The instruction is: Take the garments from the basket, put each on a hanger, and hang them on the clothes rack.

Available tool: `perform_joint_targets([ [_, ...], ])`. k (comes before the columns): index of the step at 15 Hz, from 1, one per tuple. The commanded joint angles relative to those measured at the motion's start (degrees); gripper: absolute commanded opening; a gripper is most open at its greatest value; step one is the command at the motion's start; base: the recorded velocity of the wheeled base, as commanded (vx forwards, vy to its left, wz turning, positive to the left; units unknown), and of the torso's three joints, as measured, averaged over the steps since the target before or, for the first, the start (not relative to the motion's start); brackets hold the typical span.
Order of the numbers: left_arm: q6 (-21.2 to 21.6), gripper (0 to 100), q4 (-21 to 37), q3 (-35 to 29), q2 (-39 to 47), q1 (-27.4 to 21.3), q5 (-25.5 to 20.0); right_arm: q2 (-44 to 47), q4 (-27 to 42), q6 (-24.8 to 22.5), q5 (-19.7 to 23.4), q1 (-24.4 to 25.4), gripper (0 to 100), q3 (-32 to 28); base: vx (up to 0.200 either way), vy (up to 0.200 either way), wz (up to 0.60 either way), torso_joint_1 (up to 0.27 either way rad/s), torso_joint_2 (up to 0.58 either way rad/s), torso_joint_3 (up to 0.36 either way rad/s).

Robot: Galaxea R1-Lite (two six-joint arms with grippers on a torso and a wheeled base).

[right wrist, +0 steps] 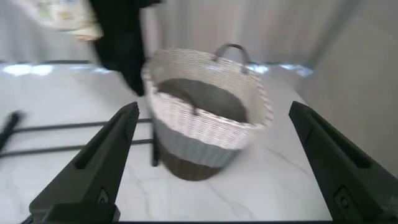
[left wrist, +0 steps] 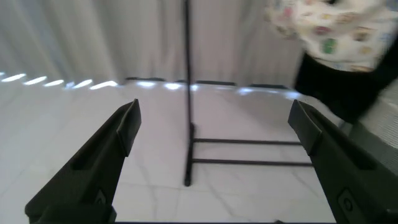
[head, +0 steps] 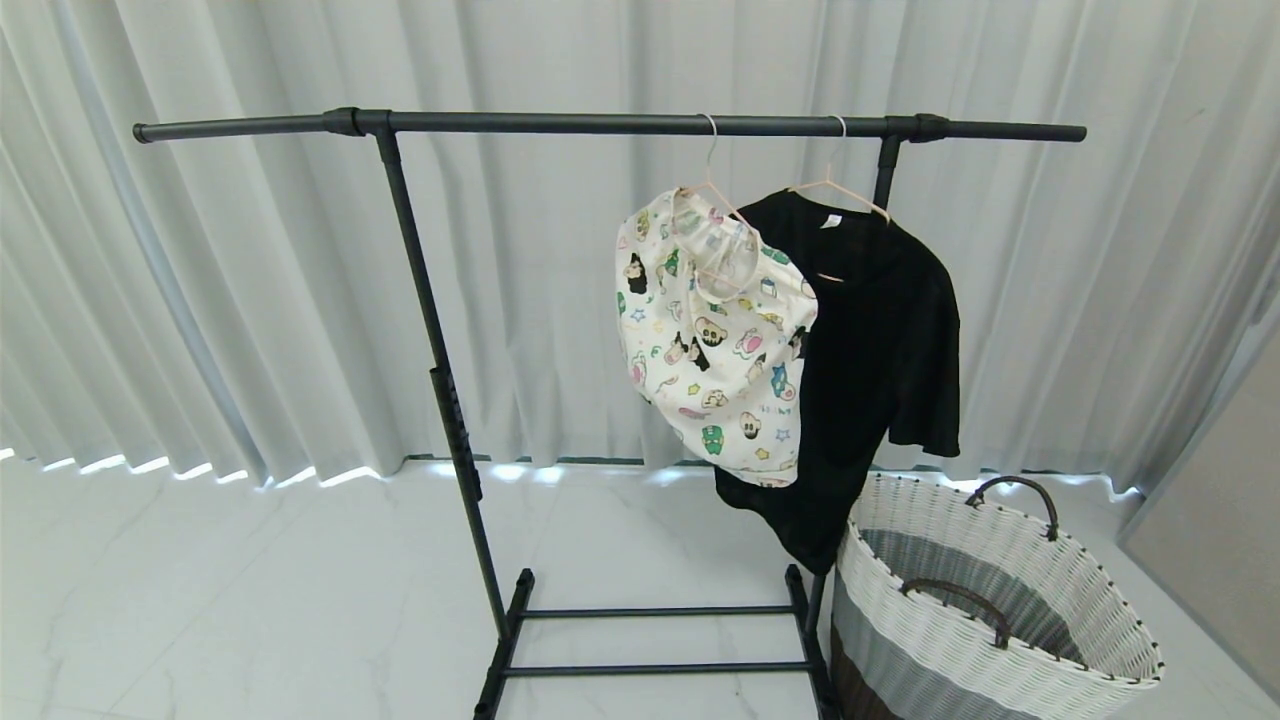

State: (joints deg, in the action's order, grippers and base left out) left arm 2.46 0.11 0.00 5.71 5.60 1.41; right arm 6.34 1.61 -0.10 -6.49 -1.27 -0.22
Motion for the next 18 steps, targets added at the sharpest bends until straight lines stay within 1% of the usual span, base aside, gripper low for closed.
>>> perform_joint_targets([
  [1, -1.4, 100, -0.1, 0.0, -0.2, 4.9, 0.1, -0.7, 0.2, 1.5, -0.3, -4.0, 100, 0.0, 0.000, 0.000, 0.00, 0.000, 0.00, 0.000],
  [2, -2.0, 100, -0.1, 0.0, -0.2, 4.8, 0.3, -0.7, 0.5, 1.3, 0.2, -3.9, 100, 0.0, 0.000, 0.000, 0.00, 0.000, 0.00, 0.000],
  [3, -2.0, 100, -0.1, 0.0, -0.2, 3.4, 0.4, -0.7, 0.5, 1.3, 0.2, -1.3, 100, 0.0, 0.000, 0.000, 0.00, 0.000, 0.00, 0.000],
  [4, -1.8, 100, 0.0, 0.0, -0.2, 1.5, 0.3, -2.6, 0.4, 0.4, 0.2, 3.1, 100, 0.0, 0.000, 0.000, 0.00, 0.000, 0.00, 0.000],
  [6, -2.0, 100, 0.0, 0.0, -0.2, 1.5, 0.3, -4.8, 0.5, 0.8, 0.2, 1.4, 100, 0.0, 0.000, 0.000, 0.00, 0.000, 0.00, 0.000],
  [7, -2.1, 100, 0.0, 0.0, -0.2, 1.5, 0.4, -6.3, 0.5, 0.8, 0.1, 1.4, 100, 0.0, 0.000, 0.000, 0.00, 0.000, 0.00, 0.000],
  [9, -1.1, 100, 0.0, 0.0, -0.2, 1.3, 0.3, -6.3, 0.5, 0.4, 0.1, 1.4, 100, 0.0, 0.000, 0.000, 0.00, 0.000, 0.00, 0.000],
  [11, -0.8, 100, 0.0, 0.0, -0.3, -1.2, 0.3, -6.3, 0.5, 1.9, 0.1, 1.4, 100, 0.0, 0.000, 0.000, 0.00, 0.000, 0.00, 0.000],
  [12, -0.9, 100, 0.1, 0.0, -0.4, -1.4, 0.3, -6.3, 0.5, 2.2, 0.1, 1.4, 100, 0.0, 0.000, 0.000, 0.00, 0.000, 0.00, 0.000],
  [13, -1.0, 100, 0.0, 0.0, -1.1, -2.7, 0.3, -6.3, 0.5, 2.1, 0.1, 1.4, 100, 0.0, 0.000, 0.000, 0.00, 0.000, 0.00, 0.000],
  [14, -1.1, 100, 0.0, 0.0, -3.9, -5.7, 0.3, -6.3, 0.5, 2.2, 0.0, 1.4, 100, 0.0, 0.000, 0.000, 0.00, 0.000, 0.00, 0.000],
  [18, -2.6, 100, 0.0, 0.0, -5.6, -5.6, 0.4, -6.3, 0.5, 2.2, 0.0, 1.4, 100, 0.0, 0.000, 0.000, 0.00, 0.000, 0.00, 0.000],
])
